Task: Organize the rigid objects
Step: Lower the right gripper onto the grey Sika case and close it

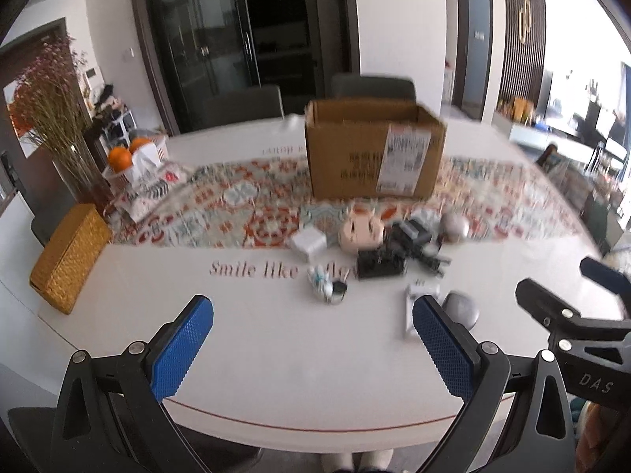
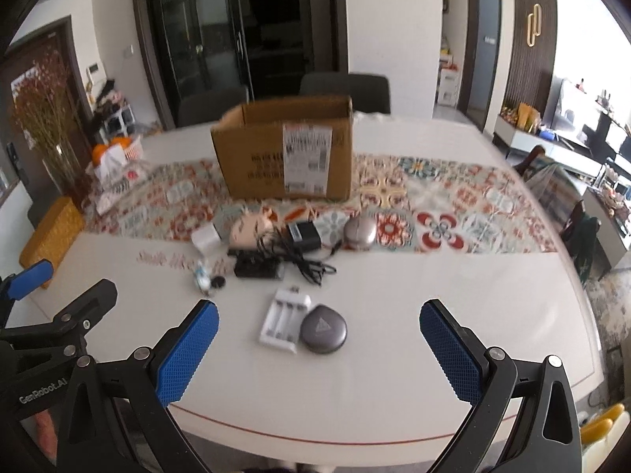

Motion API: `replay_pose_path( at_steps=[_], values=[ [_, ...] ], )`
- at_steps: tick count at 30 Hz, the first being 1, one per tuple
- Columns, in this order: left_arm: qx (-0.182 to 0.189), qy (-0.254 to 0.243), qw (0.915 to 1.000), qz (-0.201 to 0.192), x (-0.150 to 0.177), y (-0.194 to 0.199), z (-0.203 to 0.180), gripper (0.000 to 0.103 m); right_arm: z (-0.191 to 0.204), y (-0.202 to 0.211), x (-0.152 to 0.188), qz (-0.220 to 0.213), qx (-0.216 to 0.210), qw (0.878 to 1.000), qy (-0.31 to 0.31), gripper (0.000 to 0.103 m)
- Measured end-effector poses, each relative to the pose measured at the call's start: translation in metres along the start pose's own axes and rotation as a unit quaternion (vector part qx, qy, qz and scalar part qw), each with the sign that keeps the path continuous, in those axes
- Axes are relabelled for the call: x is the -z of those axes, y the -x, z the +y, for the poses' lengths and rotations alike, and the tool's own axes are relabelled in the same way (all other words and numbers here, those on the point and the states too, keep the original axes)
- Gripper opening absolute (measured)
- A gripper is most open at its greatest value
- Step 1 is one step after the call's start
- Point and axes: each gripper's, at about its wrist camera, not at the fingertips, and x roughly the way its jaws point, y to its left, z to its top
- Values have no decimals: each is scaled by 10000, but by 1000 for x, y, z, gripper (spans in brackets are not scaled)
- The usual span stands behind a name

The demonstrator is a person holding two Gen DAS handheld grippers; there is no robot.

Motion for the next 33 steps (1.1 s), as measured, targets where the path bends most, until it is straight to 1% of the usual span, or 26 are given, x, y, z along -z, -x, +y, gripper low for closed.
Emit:
replay_pose_path(
  at_steps=[4, 7, 9, 14, 17, 18, 19, 22, 26, 28, 31, 33],
  values=[
    [-6, -12, 9991, 433, 12, -30, -7, 103, -3, -32, 8, 371, -73, 9992, 148, 101],
    [19, 20, 9979, 644, 19, -50, -13, 103, -8, -54, 14, 659, -219, 9975, 116, 96],
    [6, 26, 9973, 732, 22, -60, -16, 103, -11, -69, 18, 840, -290, 9960, 97, 89],
    [-47, 58, 9950, 999, 28, -87, -23, 103, -19, -107, 26, 1330, -480, 9899, -14, 81],
    [-98, 74, 9927, 1202, 31, -102, -25, 103, -21, -124, 32, 1524, -542, 9868, -22, 77],
    [-130, 67, 9915, 1291, 33, -108, -26, 102, -21, -130, 34, 1610, -530, 9855, -32, 73],
    [-130, 68, 9906, 1360, 35, -112, -27, 101, -22, -135, 35, 1674, -563, 9843, -51, 71],
    [-172, 71, 9890, 1470, 37, -119, -27, 101, -22, -146, 37, 1734, -582, 9831, -3, 70],
    [-251, 37, 9881, 1515, 36, -125, -28, 101, -22, -158, 38, 1817, -581, 9816, 40, 67],
    [-262, 32, 9878, 1531, 35, -128, -28, 101, -21, -162, 38, 1850, -638, 9807, 37, 65],
    [-292, 31, 9873, 1559, 34, -132, -28, 101, -22, -166, 36, 1813, -605, 9815, 85, 62],
    [-276, 30, 9870, 1583, 34, -133, -29, 101, -22, -167, 35, 1779, -601, 9822, 99, 57]
  ],
)
